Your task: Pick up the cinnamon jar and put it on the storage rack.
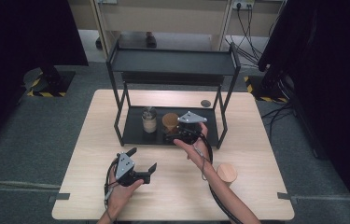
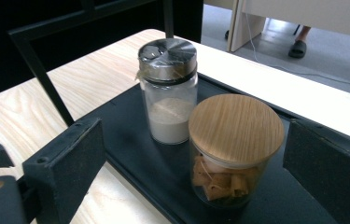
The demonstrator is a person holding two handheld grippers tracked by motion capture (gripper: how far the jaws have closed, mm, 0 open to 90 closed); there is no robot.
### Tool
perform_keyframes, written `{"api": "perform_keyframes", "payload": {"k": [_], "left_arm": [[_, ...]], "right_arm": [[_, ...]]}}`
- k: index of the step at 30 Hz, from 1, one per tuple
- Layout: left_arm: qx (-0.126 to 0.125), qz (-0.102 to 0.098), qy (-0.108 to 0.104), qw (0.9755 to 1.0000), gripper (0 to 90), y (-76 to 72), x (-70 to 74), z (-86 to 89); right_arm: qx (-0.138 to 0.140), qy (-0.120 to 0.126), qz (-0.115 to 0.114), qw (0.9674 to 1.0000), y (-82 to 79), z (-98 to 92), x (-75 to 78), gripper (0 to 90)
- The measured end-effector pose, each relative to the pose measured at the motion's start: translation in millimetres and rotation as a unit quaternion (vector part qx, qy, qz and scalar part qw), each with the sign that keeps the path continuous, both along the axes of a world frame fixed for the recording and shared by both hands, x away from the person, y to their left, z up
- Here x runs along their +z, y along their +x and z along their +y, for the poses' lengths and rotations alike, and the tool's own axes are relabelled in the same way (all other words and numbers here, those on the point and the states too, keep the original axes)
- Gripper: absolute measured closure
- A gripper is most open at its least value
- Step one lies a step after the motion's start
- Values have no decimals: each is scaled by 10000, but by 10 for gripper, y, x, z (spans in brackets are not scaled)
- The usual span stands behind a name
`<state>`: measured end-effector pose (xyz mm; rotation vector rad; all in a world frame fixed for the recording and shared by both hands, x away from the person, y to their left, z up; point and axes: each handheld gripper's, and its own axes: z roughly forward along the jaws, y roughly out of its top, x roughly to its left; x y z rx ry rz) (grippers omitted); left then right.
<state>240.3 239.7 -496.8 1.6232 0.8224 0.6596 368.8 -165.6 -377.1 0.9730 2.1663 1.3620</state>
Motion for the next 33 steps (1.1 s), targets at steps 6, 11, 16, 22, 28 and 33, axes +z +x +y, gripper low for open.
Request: {"api": "perform_keyframes", "payload": {"k": [6,11,16,22,28,33], "left_arm": [[8,-1,-1,10000,8,-1,0,1],[8,-5,-5,10000,8,-2,0,1],[12,0,-2,10000,8,0,-1,3],[9,7,-7,10000,8,1,-3,3],[21,7,-21,10000,8,-1,-4,5],[18,-1,-5,10000,8,-1,-1,4]], "right_arm": [[123,57,-49,9999,-62,-26,11,62],[200,82,-77,9997,-119,-57,1,62],[262,133,-84,9995,-175,-103,-6,61],[342,187,-98,9992,-242,-129,-22,62],[448,231,-92,9987,-308,-145,-40,62],[504,281,-119,9983,-362,-164,-42,62]]}}
